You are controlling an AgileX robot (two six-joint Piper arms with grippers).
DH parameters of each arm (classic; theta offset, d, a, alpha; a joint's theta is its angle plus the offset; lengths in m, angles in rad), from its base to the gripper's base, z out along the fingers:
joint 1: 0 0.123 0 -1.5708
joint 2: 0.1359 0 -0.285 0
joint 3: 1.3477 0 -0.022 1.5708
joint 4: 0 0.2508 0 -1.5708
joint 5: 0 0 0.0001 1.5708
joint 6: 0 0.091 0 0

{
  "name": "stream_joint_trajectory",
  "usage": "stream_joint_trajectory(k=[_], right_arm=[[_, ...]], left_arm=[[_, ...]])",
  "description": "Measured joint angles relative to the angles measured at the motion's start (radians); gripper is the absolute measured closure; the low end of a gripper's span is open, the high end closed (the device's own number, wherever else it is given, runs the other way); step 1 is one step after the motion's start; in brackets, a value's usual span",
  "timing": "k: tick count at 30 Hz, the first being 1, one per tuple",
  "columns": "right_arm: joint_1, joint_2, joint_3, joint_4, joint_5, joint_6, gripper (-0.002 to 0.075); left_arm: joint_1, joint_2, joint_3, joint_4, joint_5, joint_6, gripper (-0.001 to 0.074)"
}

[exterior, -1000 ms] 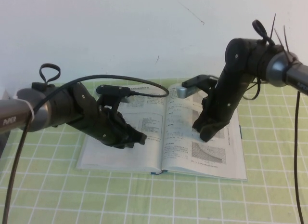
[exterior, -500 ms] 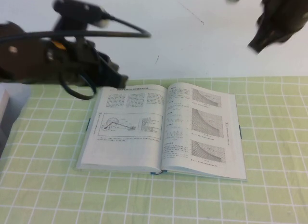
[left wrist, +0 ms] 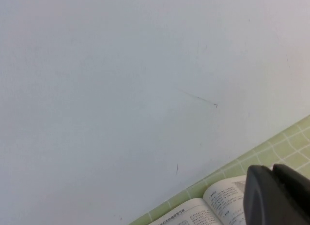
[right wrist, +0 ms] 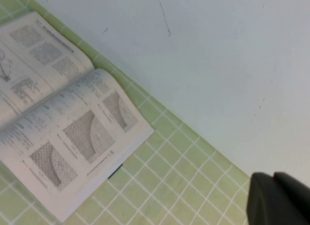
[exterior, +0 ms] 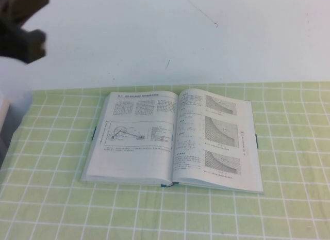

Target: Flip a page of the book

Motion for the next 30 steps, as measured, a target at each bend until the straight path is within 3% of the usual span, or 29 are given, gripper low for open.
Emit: stream_joint_trajectory(k=[13,22,30], right_arm=[[0.0,-0.385,0.579,0.0,-0.21,0.033,0.0728],[0.0,-0.688,1.005,0.0,-0.437,0.09,0.0728],[0.0,-0.933,1.324,0.034,-0.639,0.099,0.0728]], left_arm=[[0.0,-0.317,0.332,-0.02,-0.024,-0.004,0.0738],[0.0,-0.54,0.598,-0.071,-0.149,-0.004,0.0738],[0.0,-0.604,0.762,-0.081,-0.209,-0.004,0.0738]])
